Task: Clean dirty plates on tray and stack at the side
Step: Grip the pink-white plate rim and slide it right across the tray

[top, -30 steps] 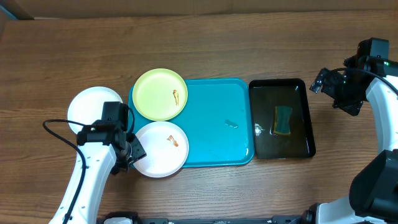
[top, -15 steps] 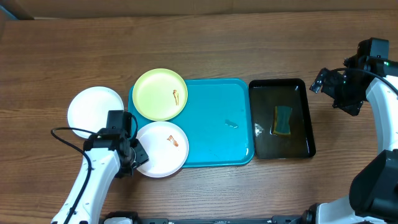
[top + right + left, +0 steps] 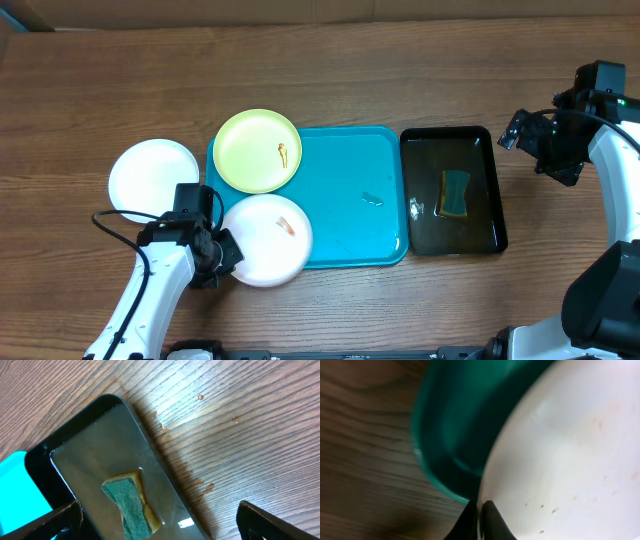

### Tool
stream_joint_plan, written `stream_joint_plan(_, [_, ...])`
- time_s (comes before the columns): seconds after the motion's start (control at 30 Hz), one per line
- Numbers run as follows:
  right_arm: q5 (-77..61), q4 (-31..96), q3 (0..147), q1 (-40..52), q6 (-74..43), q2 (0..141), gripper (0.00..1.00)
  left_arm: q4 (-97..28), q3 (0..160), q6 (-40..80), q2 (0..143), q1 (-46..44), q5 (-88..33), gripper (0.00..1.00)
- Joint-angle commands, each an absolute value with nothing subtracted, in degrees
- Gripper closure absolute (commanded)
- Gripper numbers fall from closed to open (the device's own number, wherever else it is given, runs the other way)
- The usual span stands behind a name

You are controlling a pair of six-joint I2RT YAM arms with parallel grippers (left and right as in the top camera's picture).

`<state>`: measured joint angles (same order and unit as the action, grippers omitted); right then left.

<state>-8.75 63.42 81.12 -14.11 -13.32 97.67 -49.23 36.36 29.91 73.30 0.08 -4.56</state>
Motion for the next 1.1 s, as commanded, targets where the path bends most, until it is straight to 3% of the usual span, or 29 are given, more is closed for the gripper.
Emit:
stream_joint_plan(0.0, [-9.06, 63.11, 82.19, -14.06, -13.52, 96.88, 0.0, -48.99, 35.81, 22.83, 73.49, -0.03, -13.89, 0.95])
stream_joint_plan(0.4, [-9.06, 63.11, 82.19, -14.06, -13.52, 96.88, 0.0, -44.73, 35.81, 19.4, 73.49, -1.13, -22.17, 0.92])
stream_joint_plan(0.67, [-9.06, 63.11, 82.19, -14.06, -13.52, 96.88, 0.0, -38.3, 35.81, 21.78, 73.49, -9.65, -22.48, 0.89])
stream_joint_plan(0.8, [-9.06, 63.11, 82.19, -14.06, -13.52, 96.88, 0.0, -36.18, 36.18, 24.05, 73.49, -13.47, -22.09, 0.8])
stream_joint_plan(1.07, [-9.06, 63.11, 82.19, -14.06, -13.52, 96.88, 0.0, -61.19, 55.24, 24.84, 73.49, -10.48, -5.74, 0.62])
